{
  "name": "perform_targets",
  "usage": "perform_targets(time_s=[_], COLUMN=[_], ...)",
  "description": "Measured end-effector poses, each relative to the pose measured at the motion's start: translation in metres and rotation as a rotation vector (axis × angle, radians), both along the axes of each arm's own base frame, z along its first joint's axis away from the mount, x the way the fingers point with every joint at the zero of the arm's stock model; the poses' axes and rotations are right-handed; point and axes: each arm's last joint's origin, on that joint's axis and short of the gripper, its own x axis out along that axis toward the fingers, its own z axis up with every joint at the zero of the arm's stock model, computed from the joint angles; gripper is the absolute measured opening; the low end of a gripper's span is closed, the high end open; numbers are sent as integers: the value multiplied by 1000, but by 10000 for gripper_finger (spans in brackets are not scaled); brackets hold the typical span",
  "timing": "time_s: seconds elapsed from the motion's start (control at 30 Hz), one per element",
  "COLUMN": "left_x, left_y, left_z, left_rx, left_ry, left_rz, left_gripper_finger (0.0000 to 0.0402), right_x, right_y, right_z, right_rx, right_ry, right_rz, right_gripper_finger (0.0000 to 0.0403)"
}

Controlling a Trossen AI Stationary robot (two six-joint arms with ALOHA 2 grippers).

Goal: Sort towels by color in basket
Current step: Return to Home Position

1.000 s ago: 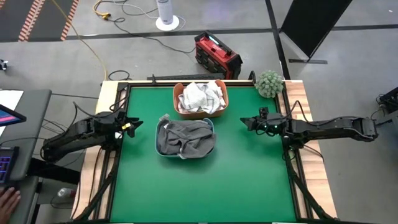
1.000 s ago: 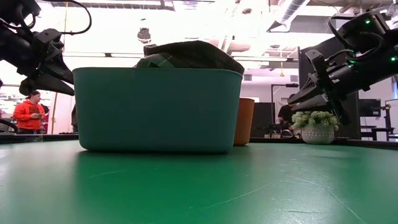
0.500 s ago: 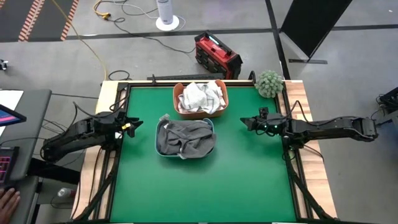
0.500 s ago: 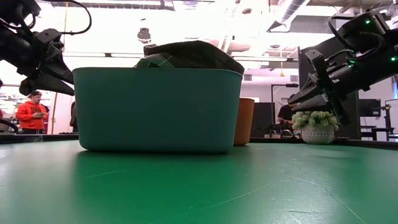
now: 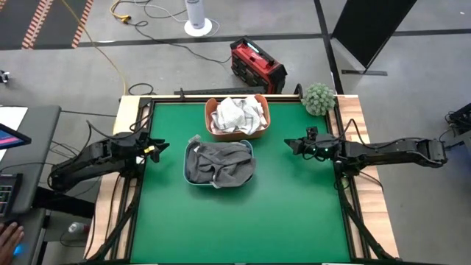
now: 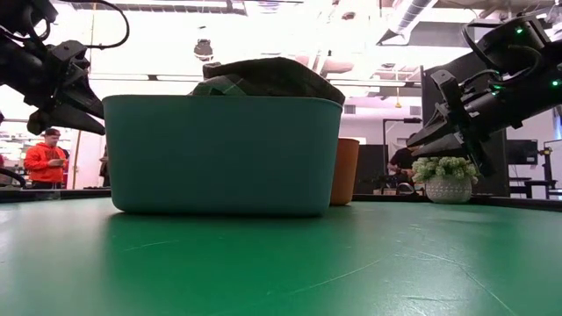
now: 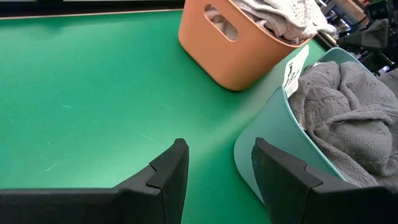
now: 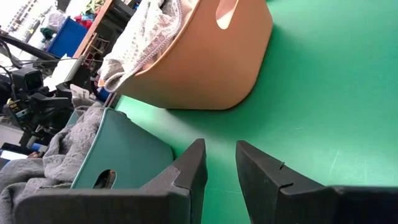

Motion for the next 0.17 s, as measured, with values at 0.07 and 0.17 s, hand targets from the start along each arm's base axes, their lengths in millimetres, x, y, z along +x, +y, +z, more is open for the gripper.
perform_targets(time_s=[0.07,0.17], left_x=[0,0], left_y=[0,0], left_z=[0,0], left_rx=[0,0], left_ry=[0,0], left_rz=[0,-1], left_gripper_finger=[167,167], right_x=[0,0], right_y=[0,0], right_z=[0,0], right_rx=[0,0], right_ry=[-1,0], right_rz=[0,0], right_gripper_finger=[115,115])
